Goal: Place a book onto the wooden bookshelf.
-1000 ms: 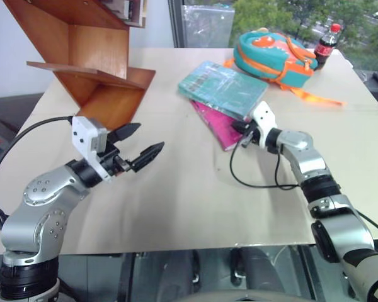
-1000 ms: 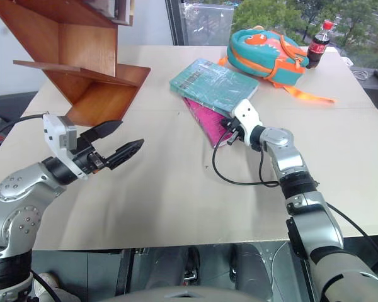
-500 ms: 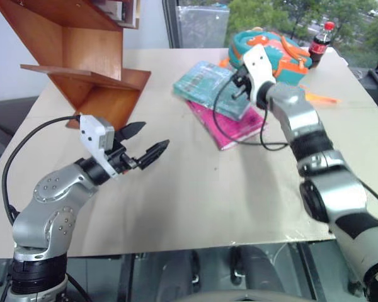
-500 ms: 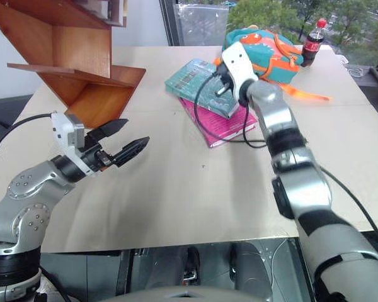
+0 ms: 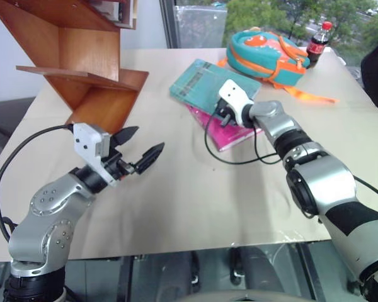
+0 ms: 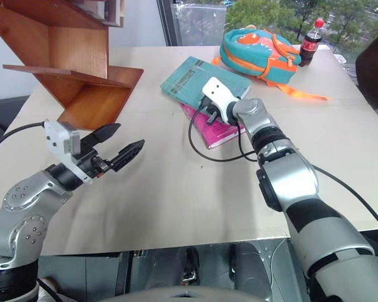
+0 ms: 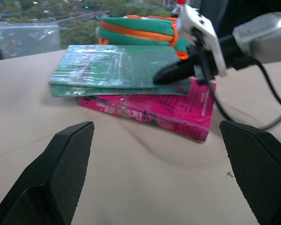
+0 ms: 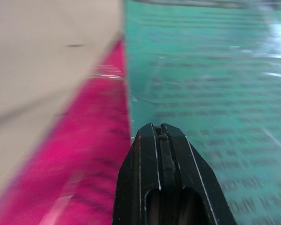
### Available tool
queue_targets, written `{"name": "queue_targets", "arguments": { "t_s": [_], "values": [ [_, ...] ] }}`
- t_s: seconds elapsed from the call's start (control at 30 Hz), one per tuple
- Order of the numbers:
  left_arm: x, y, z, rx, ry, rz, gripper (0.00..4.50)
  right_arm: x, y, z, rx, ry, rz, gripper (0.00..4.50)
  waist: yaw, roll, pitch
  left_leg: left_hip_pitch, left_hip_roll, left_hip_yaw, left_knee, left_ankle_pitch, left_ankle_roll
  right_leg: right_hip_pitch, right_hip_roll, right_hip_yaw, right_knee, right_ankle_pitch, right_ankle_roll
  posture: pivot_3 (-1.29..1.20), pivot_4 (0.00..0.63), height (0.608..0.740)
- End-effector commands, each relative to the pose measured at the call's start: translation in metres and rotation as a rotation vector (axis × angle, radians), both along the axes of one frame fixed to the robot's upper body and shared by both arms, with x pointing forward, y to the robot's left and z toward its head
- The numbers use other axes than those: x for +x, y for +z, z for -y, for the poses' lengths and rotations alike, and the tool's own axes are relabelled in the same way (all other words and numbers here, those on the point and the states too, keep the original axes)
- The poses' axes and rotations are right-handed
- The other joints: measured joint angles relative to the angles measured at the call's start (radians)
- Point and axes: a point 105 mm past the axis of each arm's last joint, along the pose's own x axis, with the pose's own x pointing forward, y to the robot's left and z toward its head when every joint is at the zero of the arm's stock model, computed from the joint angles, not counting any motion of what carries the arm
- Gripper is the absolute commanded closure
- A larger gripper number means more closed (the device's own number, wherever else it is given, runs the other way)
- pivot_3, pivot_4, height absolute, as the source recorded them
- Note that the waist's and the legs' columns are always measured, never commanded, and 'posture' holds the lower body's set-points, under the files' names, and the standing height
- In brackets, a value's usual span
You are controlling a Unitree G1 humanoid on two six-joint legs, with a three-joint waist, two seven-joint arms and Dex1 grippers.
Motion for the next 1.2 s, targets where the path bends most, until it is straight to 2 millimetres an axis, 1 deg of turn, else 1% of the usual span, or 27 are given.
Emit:
{"name": "queue_targets", "arguments": {
  "t_s": [0.03,0.07,0.13,0.2,0.27,0.33,0.4,0.47,0.57,0.6,0.7,0.77,0.8,0.83,0.93,1.1,1.17,1.2],
  "values": [
    [-0.003,0.014,0.006,0.004,-0.018,0.066,0.0,-0.005,0.002,-0.001,0.064,0.06,0.007,4.45,0.0,0.0,0.0,0.0,0.0,0.0,0.0,0.0,0.0,0.0,0.0,0.0,0.0,0.0,0.0,0.0,0.15,0.74],
    [-0.003,0.014,0.006,0.002,-0.018,0.068,0.0,-0.005,0.012,-0.001,0.114,0.069,0.024,4.45,0.0,0.0,0.0,0.0,0.0,0.0,0.001,0.0,0.0,0.0,0.0,0.001,0.0,0.0,0.0,0.0,0.15,0.74],
    [-0.002,0.015,0.005,-0.001,-0.018,0.069,0.0,-0.006,0.049,-0.002,0.286,0.103,0.062,4.45,0.0,0.0,0.0,0.0,0.0,0.0,0.001,0.0,0.0,0.0,0.0,0.002,0.001,0.0,0.0,0.0,0.15,0.74],
    [0.0,0.014,0.006,-0.003,-0.018,0.07,0.0,-0.013,0.079,0.003,0.406,0.14,0.107,4.45,0.001,0.001,0.001,-0.001,0.0,0.0,0.001,0.0,0.0,-0.001,0.0,0.002,0.001,0.0,0.0,0.0,0.15,0.74],
    [0.001,0.014,0.006,-0.006,-0.021,0.07,0.0,-0.018,0.093,0.013,0.445,0.119,0.148,4.45,0.004,0.001,0.001,-0.002,0.0,-0.001,0.001,0.0,-0.001,-0.001,0.0,0.001,0.001,0.0,0.0,0.0,0.15,0.74],
    [0.002,0.014,0.007,-0.007,-0.021,0.07,0.0,-0.018,0.096,0.022,0.444,0.063,0.169,4.45,0.005,0.001,0.001,-0.002,0.0,-0.001,0.001,0.0,-0.001,-0.001,0.0,0.001,0.0,0.0,0.0,0.0,0.15,0.74],
    [0.005,0.013,0.007,-0.009,-0.025,0.068,0.0,-0.012,0.091,0.03,0.356,-0.018,0.228,4.45,0.005,0.0,0.001,-0.002,0.0,-0.001,0.0,0.0,-0.001,-0.001,0.0,0.001,0.0,0.0,0.0,0.0,0.15,0.74],
    [0.008,0.012,0.01,-0.008,-0.032,0.064,0.0,0.001,0.081,0.035,0.251,-0.111,0.282,4.45,0.004,0.0,0.001,-0.002,0.0,-0.001,0.0,0.0,-0.001,-0.001,0.0,0.001,0.0,0.0,0.0,0.0,0.15,0.74],
    [0.014,0.012,0.012,-0.008,-0.038,0.063,0.0,0.017,0.064,0.032,0.156,-0.219,0.301,4.45,-0.001,0.0,0.001,-0.001,-0.001,0.001,0.0,0.0,-0.001,-0.001,0.0,0.001,0.001,0.0,0.0,0.0,0.15,0.74],
    [0.015,0.012,0.014,-0.008,-0.04,0.063,0.0,0.021,0.054,0.03,0.108,-0.256,0.3,4.45,-0.003,0.0,0.001,0.0,-0.001,0.002,0.0,0.001,-0.001,-0.002,0.001,0.001,0.002,0.0,0.0,0.0,0.15,0.74],
    [0.016,0.013,0.017,0.004,-0.056,0.067,0.0,0.022,0.024,0.017,-0.003,-0.274,0.269,4.45,-0.005,0.0,0.001,0.0,0.0,0.004,0.0,0.001,-0.001,-0.004,0.001,0.003,0.004,0.0,0.0,0.0,0.15,0.74],
    [0.012,0.015,0.017,0.013,-0.069,0.077,0.0,0.016,0.001,0.007,-0.066,-0.219,0.205,4.45,-0.006,0.0,0.001,0.001,0.0,0.004,0.0,0.001,-0.001,-0.004,0.001,0.004,0.004,0.0,-0.001,0.0,0.15,0.74],
    [0.009,0.016,0.016,0.02,-0.077,0.079,0.0,0.012,-0.009,0.002,-0.075,-0.182,0.149,4.45,-0.005,0.0,0.0,0.001,0.001,0.004,0.0,0.001,-0.001,-0.004,0.001,0.004,0.004,0.0,-0.001,0.0,0.15,0.74],
    [0.006,0.016,0.015,0.025,-0.085,0.08,0.0,0.008,-0.016,-0.001,-0.068,-0.158,0.102,4.45,-0.005,0.0,0.0,0.001,0.001,0.004,0.0,0.001,-0.001,-0.003,0.001,0.004,0.004,0.0,-0.001,0.0,0.15,0.74],
    [-0.003,0.016,0.01,0.032,-0.101,0.073,0.0,-0.002,-0.026,-0.011,-0.035,-0.066,-0.005,4.45,-0.002,-0.001,0.0,0.002,0.001,0.004,0.0,0.001,-0.001,-0.002,0.001,0.005,0.004,0.0,0.0,0.0,0.15,0.74],
    [-0.018,0.013,0.005,0.039,-0.127,0.05,0.0,-0.019,-0.035,-0.025,-0.006,0.09,-0.101,4.45,0.0,-0.002,-0.001,0.004,0.0,0.003,0.0,0.001,-0.001,0.0,0.0,0.005,0.005,0.0,0.0,0.0,0.15,0.74],
    [-0.02,0.013,0.001,0.044,-0.124,0.045,0.0,-0.021,-0.027,-0.029,0.051,0.125,-0.094,4.45,-0.001,-0.002,-0.001,0.005,0.0,0.003,0.0,0.001,-0.001,0.0,0.0,0.006,0.006,0.0,-0.001,0.0,0.15,0.74],
    [-0.021,0.013,-0.001,0.047,-0.119,0.044,0.0,-0.021,-0.019,-0.031,0.088,0.133,-0.069,4.45,0.0,-0.002,-0.001,0.005,0.0,0.003,0.0,0.001,-0.001,0.0,0.0,0.006,0.007,0.0,-0.001,0.0,0.15,0.74]
  ]
}}
